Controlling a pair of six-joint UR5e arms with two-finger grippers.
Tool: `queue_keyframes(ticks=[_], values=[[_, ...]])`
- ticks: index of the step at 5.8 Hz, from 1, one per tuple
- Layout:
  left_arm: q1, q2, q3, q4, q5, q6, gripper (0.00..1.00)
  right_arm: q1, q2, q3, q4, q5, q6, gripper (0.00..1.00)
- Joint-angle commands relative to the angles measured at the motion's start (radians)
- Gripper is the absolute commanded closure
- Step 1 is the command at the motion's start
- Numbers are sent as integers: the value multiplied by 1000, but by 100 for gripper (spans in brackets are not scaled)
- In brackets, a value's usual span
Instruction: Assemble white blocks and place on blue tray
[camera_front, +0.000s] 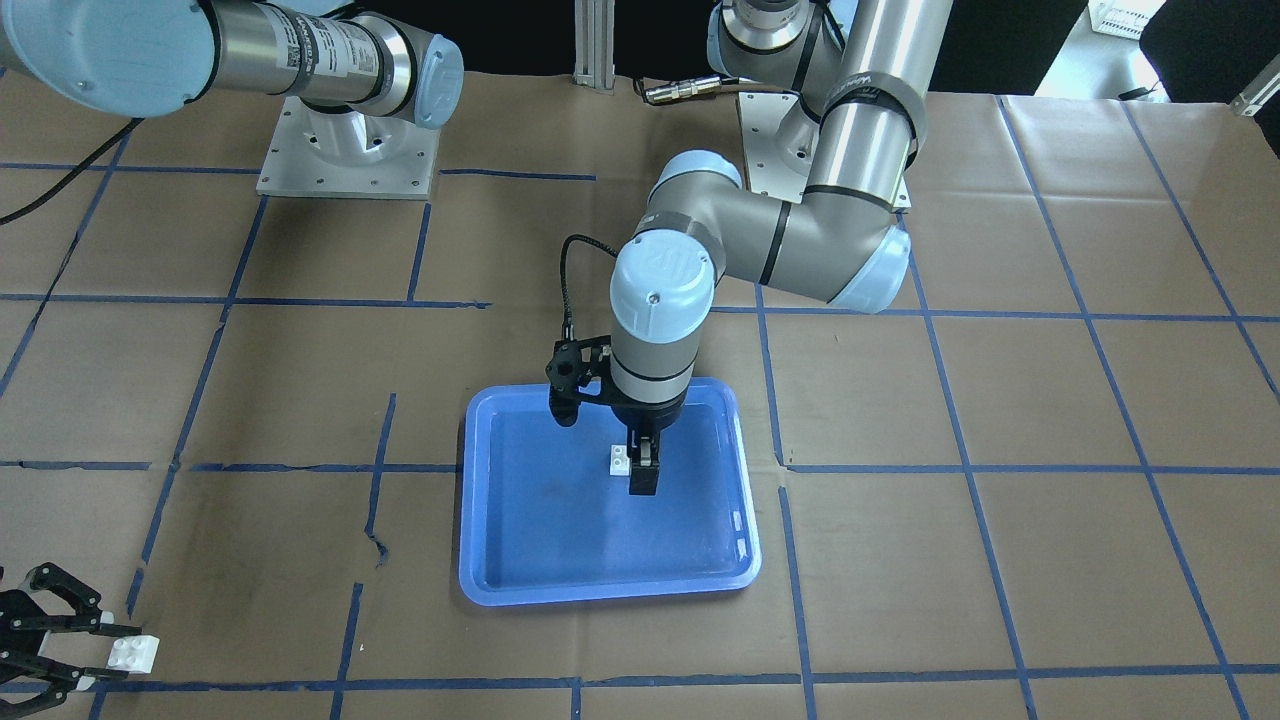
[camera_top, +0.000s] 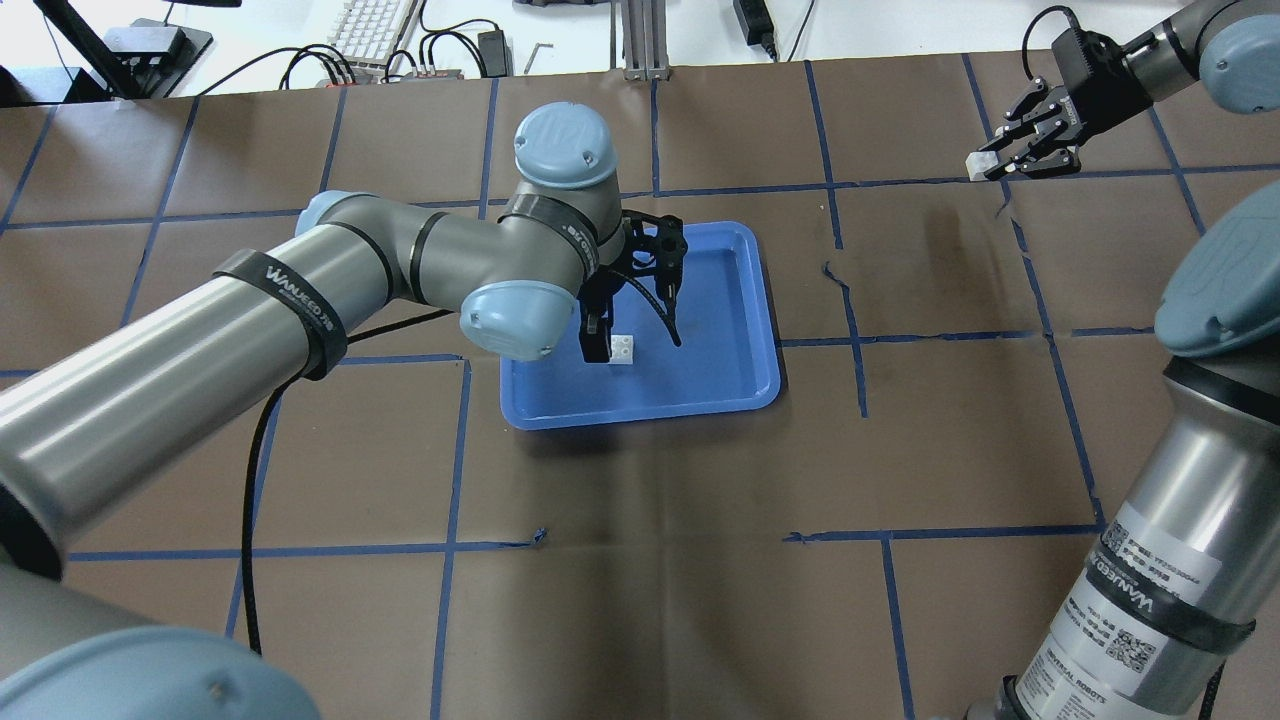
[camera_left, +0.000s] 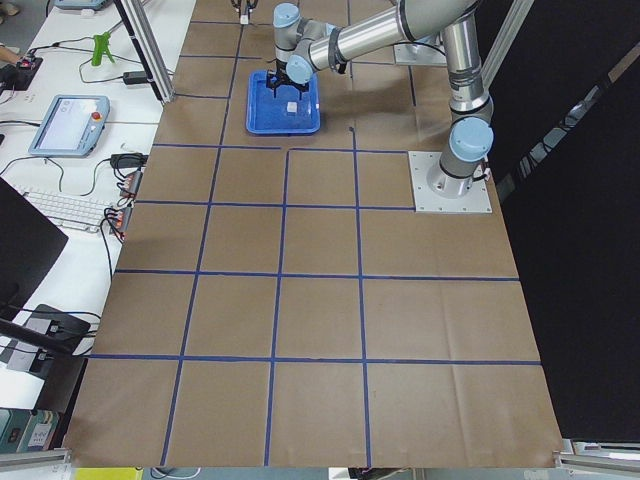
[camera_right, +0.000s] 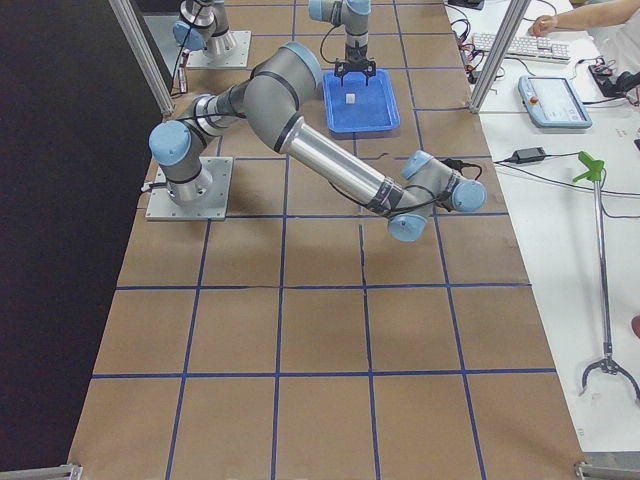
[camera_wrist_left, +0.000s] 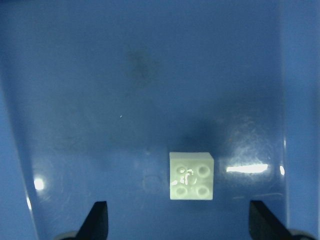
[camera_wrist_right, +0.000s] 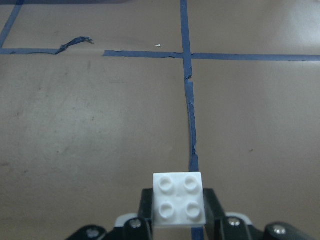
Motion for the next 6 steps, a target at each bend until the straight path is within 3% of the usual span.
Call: queue_keyframes(ticks=[1,2,4,5,6], values=[[65,202,95,-366,-50,-6,1,13,-86,37,80,1,-39,69],[108,303,146,-568,-52,-34,1,37,-157,121,79,7,-39,69],[133,400,145,-618,-42,-315,1,134,-309,343,44,19,-30,69],[138,417,124,-600,-44,-543,1,186,-354,434,-48,22,-9,69],[158,428,121,-560,-1,-825,1,227,-373,512,-134,109,70,69]])
